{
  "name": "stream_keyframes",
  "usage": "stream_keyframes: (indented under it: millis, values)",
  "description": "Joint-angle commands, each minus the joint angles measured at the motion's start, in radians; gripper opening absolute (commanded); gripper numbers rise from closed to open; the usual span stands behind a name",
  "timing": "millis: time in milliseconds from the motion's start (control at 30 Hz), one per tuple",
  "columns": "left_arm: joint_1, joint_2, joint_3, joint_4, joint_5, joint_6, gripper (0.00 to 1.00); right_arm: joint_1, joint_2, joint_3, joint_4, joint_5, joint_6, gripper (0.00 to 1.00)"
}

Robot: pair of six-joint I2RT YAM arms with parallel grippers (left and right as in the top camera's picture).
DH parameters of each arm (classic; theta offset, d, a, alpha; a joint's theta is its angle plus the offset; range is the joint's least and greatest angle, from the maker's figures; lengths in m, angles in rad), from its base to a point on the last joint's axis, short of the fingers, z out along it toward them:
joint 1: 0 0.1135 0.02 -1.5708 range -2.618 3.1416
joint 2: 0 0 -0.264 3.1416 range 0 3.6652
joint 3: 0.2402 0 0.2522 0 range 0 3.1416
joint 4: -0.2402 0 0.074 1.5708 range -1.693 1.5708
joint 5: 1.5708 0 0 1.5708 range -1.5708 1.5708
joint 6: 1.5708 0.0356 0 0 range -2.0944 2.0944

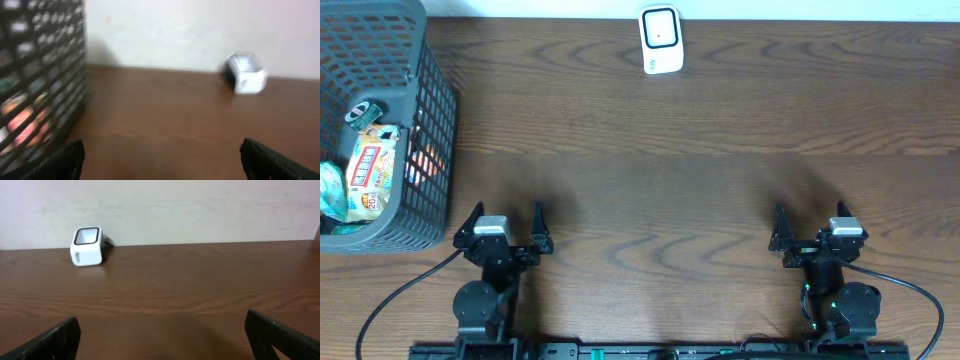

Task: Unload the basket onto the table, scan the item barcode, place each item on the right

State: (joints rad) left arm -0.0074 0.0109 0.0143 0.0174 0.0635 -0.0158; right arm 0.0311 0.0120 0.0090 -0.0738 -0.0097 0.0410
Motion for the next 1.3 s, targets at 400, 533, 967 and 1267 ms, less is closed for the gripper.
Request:
stream_keyframes:
  millis: [400, 533, 967, 1267]
  values:
    - [0.001, -0.007, 0.006, 0.716, 0.285, -0.105, 0.98, -0.006, -0.003, -0.004, -0.001, 0.004, 0.006, 0.99]
    - [0.001, 0.029, 0.123, 0.695, 0.135, -0.060, 0.97, -0.006, -0.003, -0.004, -0.001, 0.004, 0.006, 0.99]
    - [0.002, 0.638, 0.736, 0.155, 0.170, 0.101, 0.98, -0.006, -0.003, -0.004, -0.001, 0.004, 0.006, 0.99]
    - [0.197, 1.212, 1.608, -0.596, 0.042, 0.030, 0.98, -0.006, -0.003, -0.004, -0.001, 0.004, 0.006, 0.99]
